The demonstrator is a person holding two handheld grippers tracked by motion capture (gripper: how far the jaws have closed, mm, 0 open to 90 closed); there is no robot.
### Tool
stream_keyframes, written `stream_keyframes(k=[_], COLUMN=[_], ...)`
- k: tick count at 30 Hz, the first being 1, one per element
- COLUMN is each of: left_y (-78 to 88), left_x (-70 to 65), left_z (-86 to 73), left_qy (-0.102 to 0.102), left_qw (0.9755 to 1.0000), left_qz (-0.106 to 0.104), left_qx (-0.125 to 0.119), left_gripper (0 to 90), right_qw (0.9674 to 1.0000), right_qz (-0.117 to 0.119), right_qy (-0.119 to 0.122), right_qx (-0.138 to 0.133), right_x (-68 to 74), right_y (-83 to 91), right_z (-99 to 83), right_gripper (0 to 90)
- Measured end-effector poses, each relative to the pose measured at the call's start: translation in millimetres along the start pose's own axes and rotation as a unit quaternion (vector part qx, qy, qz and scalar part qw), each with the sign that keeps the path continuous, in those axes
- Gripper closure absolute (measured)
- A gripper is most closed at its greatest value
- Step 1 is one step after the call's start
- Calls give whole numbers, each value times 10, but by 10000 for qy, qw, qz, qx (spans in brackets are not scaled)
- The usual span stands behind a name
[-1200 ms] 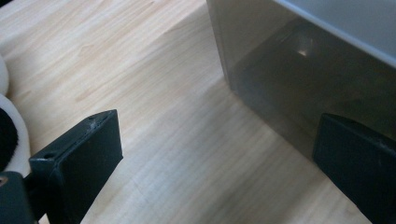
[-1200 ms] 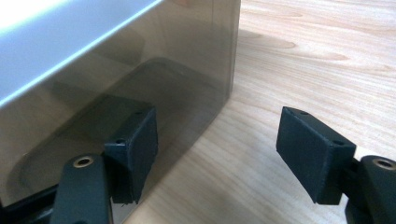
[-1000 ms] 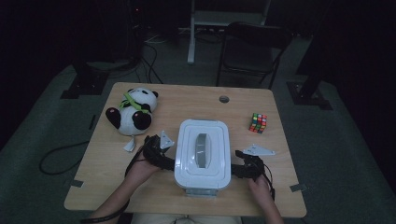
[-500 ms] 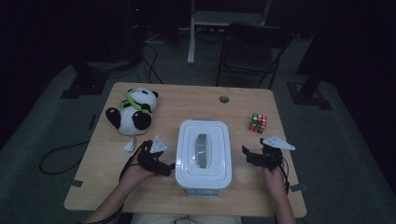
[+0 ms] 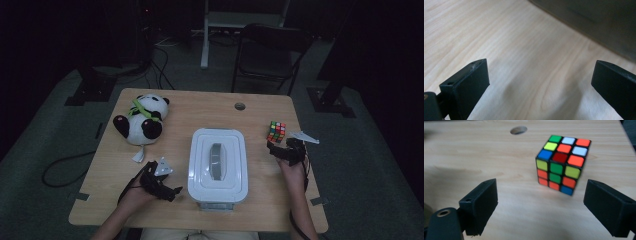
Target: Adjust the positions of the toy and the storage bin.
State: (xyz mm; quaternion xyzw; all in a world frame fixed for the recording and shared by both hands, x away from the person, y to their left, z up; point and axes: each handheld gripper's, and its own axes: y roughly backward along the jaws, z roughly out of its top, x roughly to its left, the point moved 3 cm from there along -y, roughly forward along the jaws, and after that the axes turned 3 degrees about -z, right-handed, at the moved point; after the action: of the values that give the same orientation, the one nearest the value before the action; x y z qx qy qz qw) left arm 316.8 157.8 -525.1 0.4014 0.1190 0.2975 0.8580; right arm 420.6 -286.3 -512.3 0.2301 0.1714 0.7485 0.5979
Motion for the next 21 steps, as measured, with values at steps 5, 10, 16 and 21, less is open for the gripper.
stream_keyframes(k=[5,10,16,21], left_y=[38,81,136,230], left_x=[-19,8,79,152], left_z=[-117,-247,-397,-509], left_qy=[66,178,393,575], left_qw=[9999,9996,9988,9980], left_qz=[-1,94,256,227], left_qx=[126,188,127,-132], left_gripper=[20,20,20,20], right_qw=[9991,9980,9966,9952], right_qz=[-307,-564,-732,-848], right_qy=[-284,-237,-222,-286], right_qx=[68,130,298,407], right_x=[-73,-80,-91,-96], right_y=[-165,-318,-475,-551], right_z=[70,162,222,184], right_gripper=[118,118,121,204])
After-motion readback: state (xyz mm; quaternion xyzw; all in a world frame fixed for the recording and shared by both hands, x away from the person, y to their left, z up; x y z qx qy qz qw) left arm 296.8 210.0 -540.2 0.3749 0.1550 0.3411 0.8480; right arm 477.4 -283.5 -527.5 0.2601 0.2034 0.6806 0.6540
